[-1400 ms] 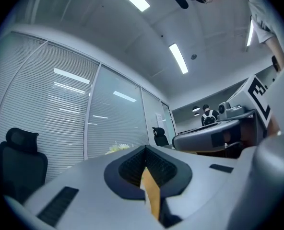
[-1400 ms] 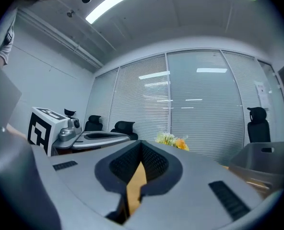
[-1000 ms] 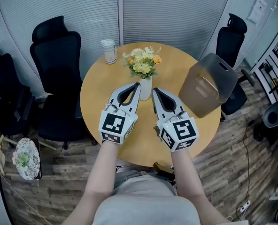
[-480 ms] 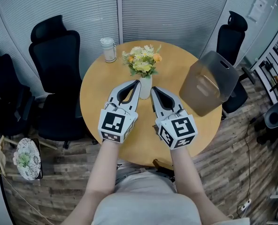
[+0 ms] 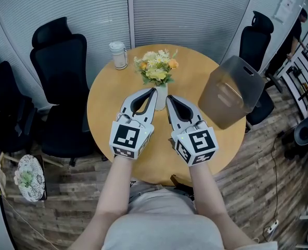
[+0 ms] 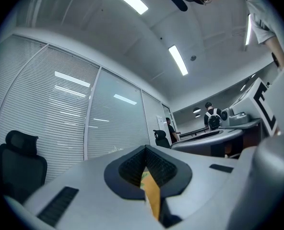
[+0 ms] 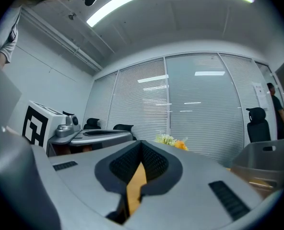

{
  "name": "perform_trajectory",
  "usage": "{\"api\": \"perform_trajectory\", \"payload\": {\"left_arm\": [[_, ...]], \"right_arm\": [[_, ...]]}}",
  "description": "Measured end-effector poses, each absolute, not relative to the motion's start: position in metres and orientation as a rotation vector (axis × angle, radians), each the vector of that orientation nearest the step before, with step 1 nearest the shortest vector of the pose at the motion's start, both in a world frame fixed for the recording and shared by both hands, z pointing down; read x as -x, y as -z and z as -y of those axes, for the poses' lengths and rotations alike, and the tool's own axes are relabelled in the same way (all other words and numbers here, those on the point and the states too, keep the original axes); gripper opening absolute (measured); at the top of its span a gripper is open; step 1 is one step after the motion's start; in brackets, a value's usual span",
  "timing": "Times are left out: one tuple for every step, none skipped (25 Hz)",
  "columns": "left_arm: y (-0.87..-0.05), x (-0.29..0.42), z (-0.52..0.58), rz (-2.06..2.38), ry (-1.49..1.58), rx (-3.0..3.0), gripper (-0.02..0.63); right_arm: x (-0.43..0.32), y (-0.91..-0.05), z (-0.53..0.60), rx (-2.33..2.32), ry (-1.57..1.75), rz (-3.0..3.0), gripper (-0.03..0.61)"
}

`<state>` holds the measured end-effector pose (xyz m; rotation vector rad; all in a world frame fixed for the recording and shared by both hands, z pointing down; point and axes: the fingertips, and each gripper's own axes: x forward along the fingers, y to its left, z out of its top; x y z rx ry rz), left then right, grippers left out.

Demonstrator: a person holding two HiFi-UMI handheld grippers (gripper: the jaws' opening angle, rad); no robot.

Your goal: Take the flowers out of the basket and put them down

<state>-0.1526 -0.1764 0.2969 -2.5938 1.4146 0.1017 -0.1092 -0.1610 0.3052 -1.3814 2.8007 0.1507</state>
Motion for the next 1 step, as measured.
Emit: {"api": "perform_trajectory", "payload": {"left_arm": [[-0.2969, 0.1522, 0.1768, -1.414, -0.103, 2.594, 0.005]], "right_arm": [[0.1091, -0.3059, 0.1615, 1.381, -0.152, -2.803, 0.023]]}}
